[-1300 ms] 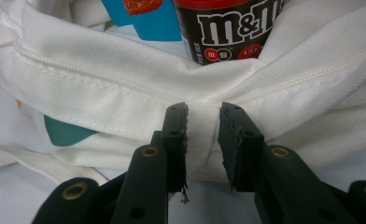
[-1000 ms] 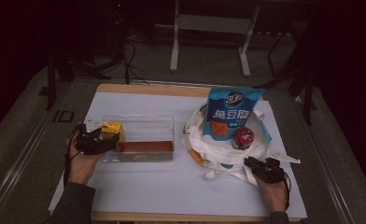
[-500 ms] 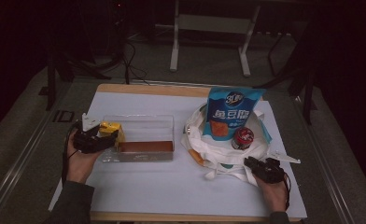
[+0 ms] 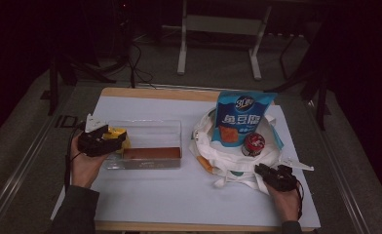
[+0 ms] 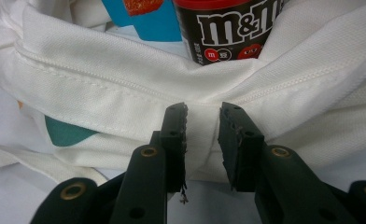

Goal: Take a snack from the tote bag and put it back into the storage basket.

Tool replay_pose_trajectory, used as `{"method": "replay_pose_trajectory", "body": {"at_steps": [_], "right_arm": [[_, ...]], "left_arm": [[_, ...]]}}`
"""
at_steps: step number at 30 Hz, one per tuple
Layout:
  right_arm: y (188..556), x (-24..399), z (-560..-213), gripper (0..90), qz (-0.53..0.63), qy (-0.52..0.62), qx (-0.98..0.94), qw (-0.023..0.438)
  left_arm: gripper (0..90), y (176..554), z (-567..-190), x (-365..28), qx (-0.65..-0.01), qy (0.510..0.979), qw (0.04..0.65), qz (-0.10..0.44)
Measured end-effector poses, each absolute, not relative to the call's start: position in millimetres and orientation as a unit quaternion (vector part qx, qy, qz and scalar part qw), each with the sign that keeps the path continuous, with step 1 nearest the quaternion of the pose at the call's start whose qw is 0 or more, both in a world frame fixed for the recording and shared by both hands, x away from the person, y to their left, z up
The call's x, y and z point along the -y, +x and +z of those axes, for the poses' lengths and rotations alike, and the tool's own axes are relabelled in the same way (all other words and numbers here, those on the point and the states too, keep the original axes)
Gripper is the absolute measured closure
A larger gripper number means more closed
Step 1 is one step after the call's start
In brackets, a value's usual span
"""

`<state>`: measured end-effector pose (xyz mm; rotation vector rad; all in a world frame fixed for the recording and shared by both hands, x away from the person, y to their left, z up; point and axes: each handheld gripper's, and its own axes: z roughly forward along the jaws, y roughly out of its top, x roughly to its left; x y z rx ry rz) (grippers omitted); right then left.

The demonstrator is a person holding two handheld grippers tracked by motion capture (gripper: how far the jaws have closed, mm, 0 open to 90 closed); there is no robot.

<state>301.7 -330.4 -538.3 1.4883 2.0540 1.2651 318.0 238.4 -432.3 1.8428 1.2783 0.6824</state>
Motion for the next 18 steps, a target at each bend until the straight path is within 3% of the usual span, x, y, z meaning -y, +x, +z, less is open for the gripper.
{"method": "replay_pose_trajectory", "body": {"at_steps": [18], "right_arm": [[303.0,328.5,-533.1,66.5,0.433,0.516,-0.724,0.148]], "left_arm": [[20.3,317.1,-419.5,-216.2,-0.450,0.748,0.436,0.220]]}}
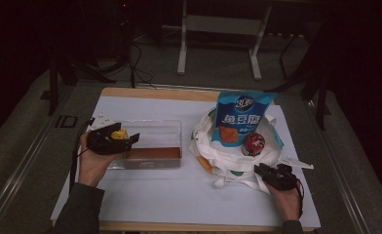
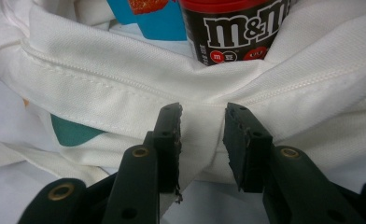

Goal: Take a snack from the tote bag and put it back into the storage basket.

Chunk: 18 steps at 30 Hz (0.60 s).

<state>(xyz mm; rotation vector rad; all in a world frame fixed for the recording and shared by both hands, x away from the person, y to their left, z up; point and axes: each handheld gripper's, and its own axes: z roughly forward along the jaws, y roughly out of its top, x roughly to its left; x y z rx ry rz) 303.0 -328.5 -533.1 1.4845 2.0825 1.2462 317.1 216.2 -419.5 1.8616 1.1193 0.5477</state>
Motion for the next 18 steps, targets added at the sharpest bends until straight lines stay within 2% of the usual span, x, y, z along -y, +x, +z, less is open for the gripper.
{"method": "replay_pose_trajectory", "body": {"at_steps": [3,7,13,18], "right_arm": [[303.7,326.7,-529.9,66.2,0.424,0.514,-0.730,0.152],[304.9,325.7,-525.4,66.0,0.416,0.515,-0.734,0.152],[303.9,325.2,-517.2,65.3,0.402,0.511,-0.744,0.155],[304.4,325.5,-508.2,63.3,0.391,0.507,-0.750,0.163]], "left_arm": [[17.6,317.5,-419.8,-213.4,-0.438,0.754,0.443,0.207],[18.3,316.5,-418.0,-208.7,-0.422,0.762,0.446,0.205],[32.7,311.9,-416.2,-202.8,-0.398,0.764,0.459,0.218],[37.9,309.4,-420.2,-191.9,-0.381,0.772,0.464,0.208]]}}
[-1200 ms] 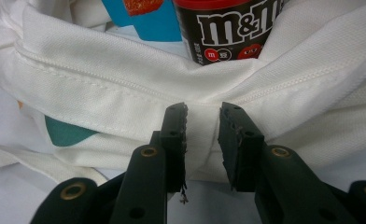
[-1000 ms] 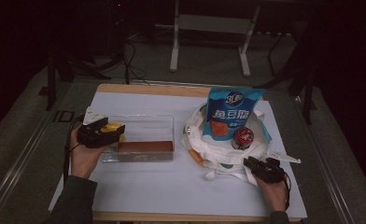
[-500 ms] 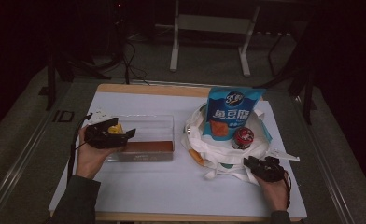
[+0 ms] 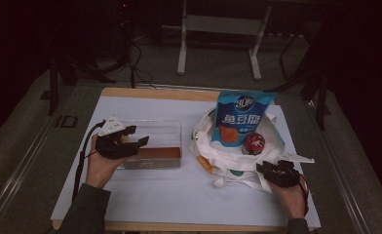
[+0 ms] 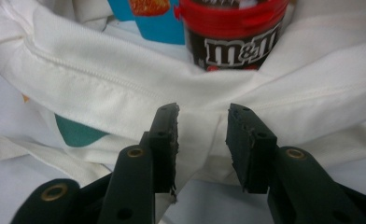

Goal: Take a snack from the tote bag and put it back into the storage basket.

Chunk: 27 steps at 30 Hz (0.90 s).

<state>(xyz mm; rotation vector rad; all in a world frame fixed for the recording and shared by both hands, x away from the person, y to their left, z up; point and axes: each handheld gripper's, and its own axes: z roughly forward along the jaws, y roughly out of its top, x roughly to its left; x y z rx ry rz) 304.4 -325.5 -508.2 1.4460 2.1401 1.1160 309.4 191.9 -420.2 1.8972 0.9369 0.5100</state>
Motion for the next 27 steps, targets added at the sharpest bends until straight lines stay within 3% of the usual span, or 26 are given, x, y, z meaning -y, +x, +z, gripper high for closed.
{"method": "replay_pose_trajectory", "body": {"at_steps": [7,27], "right_arm": [[305.5,326.2,-486.8,57.8,0.391,0.496,-0.754,0.179],[325.3,319.2,-434.6,57.8,0.375,0.470,-0.772,0.206]], "left_arm": [[42.5,307.3,-432.0,-174.4,-0.362,0.780,0.468,0.203],[51.0,294.4,-456.3,-129.5,-0.300,0.809,0.480,0.156]]}}
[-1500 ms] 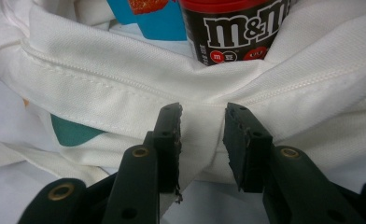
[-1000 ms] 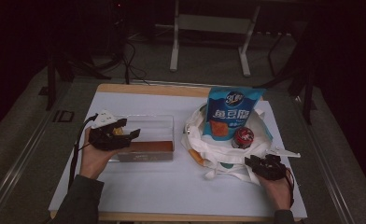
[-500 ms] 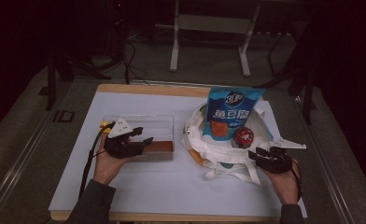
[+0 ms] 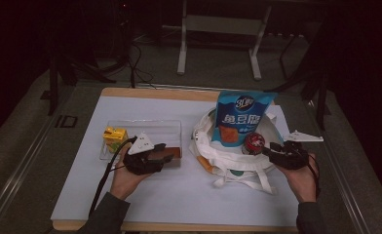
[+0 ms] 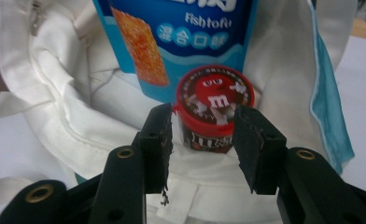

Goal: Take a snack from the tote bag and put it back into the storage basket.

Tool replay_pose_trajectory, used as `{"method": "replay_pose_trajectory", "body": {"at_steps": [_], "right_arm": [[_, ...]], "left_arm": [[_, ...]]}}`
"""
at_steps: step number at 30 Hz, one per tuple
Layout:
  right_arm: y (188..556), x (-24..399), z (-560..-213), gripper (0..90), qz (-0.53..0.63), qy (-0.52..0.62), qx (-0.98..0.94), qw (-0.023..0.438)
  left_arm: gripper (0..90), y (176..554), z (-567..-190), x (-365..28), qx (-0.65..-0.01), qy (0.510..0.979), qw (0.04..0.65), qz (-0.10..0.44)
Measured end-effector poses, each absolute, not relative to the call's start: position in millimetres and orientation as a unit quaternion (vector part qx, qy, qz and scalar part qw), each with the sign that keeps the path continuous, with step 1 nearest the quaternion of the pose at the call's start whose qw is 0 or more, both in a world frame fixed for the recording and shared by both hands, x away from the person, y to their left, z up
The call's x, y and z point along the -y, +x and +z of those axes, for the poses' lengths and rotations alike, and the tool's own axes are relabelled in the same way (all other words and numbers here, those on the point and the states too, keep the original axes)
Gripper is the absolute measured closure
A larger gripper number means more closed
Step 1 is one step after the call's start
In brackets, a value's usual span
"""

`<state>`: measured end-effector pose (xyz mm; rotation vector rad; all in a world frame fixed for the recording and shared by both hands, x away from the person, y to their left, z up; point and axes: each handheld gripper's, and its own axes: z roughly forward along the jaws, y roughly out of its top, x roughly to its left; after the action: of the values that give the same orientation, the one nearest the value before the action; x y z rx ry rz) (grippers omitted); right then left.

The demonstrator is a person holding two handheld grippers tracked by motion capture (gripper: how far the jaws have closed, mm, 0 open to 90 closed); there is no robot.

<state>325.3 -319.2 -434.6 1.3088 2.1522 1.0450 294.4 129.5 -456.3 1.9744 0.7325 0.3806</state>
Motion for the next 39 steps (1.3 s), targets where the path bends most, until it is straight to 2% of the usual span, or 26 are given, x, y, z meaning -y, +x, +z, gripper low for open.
{"method": "replay_pose_trajectory", "body": {"at_steps": [19,24,39], "right_arm": [[342.2,312.0,-408.8,61.3,0.354,0.454,-0.792,0.204],[346.4,313.2,-405.5,60.5,0.375,0.455,-0.786,0.186],[361.9,313.8,-395.2,58.1,0.378,0.458,-0.783,0.184]], "left_arm": [[55.8,279.7,-496.7,-87.2,-0.235,0.847,0.462,0.115],[54.6,282.8,-514.8,-83.9,-0.234,0.854,0.454,0.104],[56.1,287.7,-538.8,-75.8,-0.235,0.865,0.433,0.093]]}}
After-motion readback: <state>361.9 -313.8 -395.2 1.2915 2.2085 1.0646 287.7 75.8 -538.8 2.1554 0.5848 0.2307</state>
